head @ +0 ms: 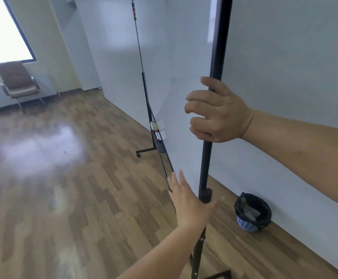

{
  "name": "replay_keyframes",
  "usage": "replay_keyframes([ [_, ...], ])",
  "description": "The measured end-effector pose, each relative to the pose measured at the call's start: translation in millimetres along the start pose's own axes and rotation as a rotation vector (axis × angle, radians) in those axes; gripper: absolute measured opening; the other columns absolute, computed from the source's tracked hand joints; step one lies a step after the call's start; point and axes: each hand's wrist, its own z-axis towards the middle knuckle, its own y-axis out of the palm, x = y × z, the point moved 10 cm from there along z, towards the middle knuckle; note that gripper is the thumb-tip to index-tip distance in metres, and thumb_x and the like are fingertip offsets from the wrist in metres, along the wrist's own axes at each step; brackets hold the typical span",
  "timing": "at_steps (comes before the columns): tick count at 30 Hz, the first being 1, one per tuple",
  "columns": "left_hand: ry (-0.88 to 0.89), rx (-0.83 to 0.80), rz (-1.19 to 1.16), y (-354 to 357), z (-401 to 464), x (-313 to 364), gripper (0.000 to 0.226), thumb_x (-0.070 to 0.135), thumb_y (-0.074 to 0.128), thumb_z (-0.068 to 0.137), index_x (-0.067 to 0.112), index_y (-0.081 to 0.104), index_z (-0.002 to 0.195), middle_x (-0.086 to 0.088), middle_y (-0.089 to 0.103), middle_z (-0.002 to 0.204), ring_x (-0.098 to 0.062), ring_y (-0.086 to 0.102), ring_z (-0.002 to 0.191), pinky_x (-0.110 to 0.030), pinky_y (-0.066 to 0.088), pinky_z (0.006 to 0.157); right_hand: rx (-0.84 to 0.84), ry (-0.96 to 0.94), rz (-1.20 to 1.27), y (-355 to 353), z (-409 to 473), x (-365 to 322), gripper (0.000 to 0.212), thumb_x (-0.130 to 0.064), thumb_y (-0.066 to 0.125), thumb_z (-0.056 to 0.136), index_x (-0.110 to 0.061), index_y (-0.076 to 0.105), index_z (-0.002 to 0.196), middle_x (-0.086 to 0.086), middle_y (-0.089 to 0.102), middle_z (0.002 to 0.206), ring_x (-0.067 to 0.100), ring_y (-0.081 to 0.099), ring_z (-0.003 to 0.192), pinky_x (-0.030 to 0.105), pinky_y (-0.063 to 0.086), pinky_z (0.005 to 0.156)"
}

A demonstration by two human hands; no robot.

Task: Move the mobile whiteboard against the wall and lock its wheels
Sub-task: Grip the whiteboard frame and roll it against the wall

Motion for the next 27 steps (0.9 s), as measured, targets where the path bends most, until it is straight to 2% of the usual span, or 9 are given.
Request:
replay_keyframes([
  [1,-0.100,-0.037,-0.179,11.8,19.8,-7.3,0.123,0.050,0.083,0.072,0.040,-0.007,0.155,0.016,-0.010,0.163,-0.016,-0.004,0.151,-0.041,0.016,0.119,0.018,-0.008,0.007,11.0,-1.6,5.4,0.025,-0.013,0.064,0.086,-0.010,0.053,0.064,0.011,0.068,0.085,0.036,0.070,0.090,0.051,0.028,0.118],
  [2,-0.149,-0.086,-0.296,23.5,35.6,-10.3,0.121,0.034,0.084,0.076,0.046,-0.006,0.155,0.012,0.003,0.165,-0.018,0.018,0.149,-0.035,0.036,0.111,0.028,-0.009,0.021,21.3,-4.6,11.7,0.025,-0.013,0.062,0.087,-0.010,0.053,0.064,0.010,0.066,0.080,0.035,0.070,0.086,0.050,0.029,0.117],
  [3,-0.159,-0.122,-0.355,33.9,54.7,-12.4,0.115,0.021,0.080,0.080,0.049,-0.003,0.154,0.008,0.022,0.162,-0.017,0.045,0.135,-0.025,0.051,0.094,0.040,-0.018,0.040,34.5,-8.9,18.0,0.026,-0.014,0.060,0.088,-0.011,0.052,0.063,0.008,0.062,0.074,0.034,0.068,0.079,0.049,0.033,0.114],
  [5,-0.165,-0.145,-0.382,43.6,86.8,-17.8,0.109,0.010,0.072,0.083,0.050,0.001,0.154,0.003,0.047,0.147,-0.013,0.066,0.098,-0.017,0.056,0.067,0.076,-0.034,0.088,60.4,-17.9,28.3,0.030,-0.016,0.056,0.091,-0.012,0.050,0.062,0.006,0.053,0.065,0.031,0.062,0.067,0.046,0.041,0.101],
  [8,-0.167,-0.096,-0.393,41.3,137.0,-24.6,0.107,0.006,0.070,0.081,0.049,0.006,0.155,0.000,0.054,0.142,-0.013,0.069,0.087,-0.020,0.059,0.066,0.109,-0.024,0.127,105.5,-26.8,50.3,0.032,-0.015,0.056,0.091,-0.011,0.047,0.060,0.006,0.047,0.060,0.030,0.054,0.062,0.043,0.044,0.080],
  [12,-0.156,-0.109,-0.377,32.7,196.3,-27.5,0.107,0.006,0.071,0.081,0.047,0.006,0.156,0.011,0.044,0.150,0.008,0.063,0.090,-0.014,0.055,0.069,0.166,-0.037,0.180,162.3,-29.3,73.5,0.036,-0.013,0.050,0.093,-0.012,0.044,0.058,0.005,0.044,0.056,0.026,0.045,0.057,0.040,0.038,0.075],
  [17,-0.231,-0.108,-0.373,26.2,274.7,-34.7,0.107,0.006,0.067,0.082,0.053,0.002,0.153,0.018,0.050,0.136,0.003,0.058,0.088,-0.017,0.053,0.072,0.219,-0.045,0.206,237.2,-38.5,106.2,0.036,-0.010,0.055,0.090,-0.014,0.042,0.057,0.005,0.040,0.056,0.026,0.042,0.055,0.039,0.037,0.075],
  [21,-0.218,-0.097,-0.349,13.8,340.1,-43.0,0.112,0.009,0.069,0.081,0.061,-0.004,0.149,0.017,0.040,0.138,-0.007,0.052,0.108,-0.039,0.054,0.095,0.237,-0.040,0.190,303.5,-41.2,125.5,0.036,-0.008,0.057,0.089,-0.014,0.043,0.056,0.006,0.040,0.054,0.027,0.042,0.053,0.039,0.036,0.075],
  [27,-0.194,-0.075,-0.351,-5.5,445.6,-79.1,0.117,0.008,0.070,0.079,0.071,-0.007,0.141,0.020,0.042,0.127,-0.016,0.063,0.102,-0.043,0.060,0.084,0.277,-0.032,0.195,406.8,-36.6,152.9,0.034,-0.006,0.059,0.083,-0.014,0.041,0.055,0.005,0.036,0.053,0.026,0.036,0.053,0.039,0.035,0.069],
])
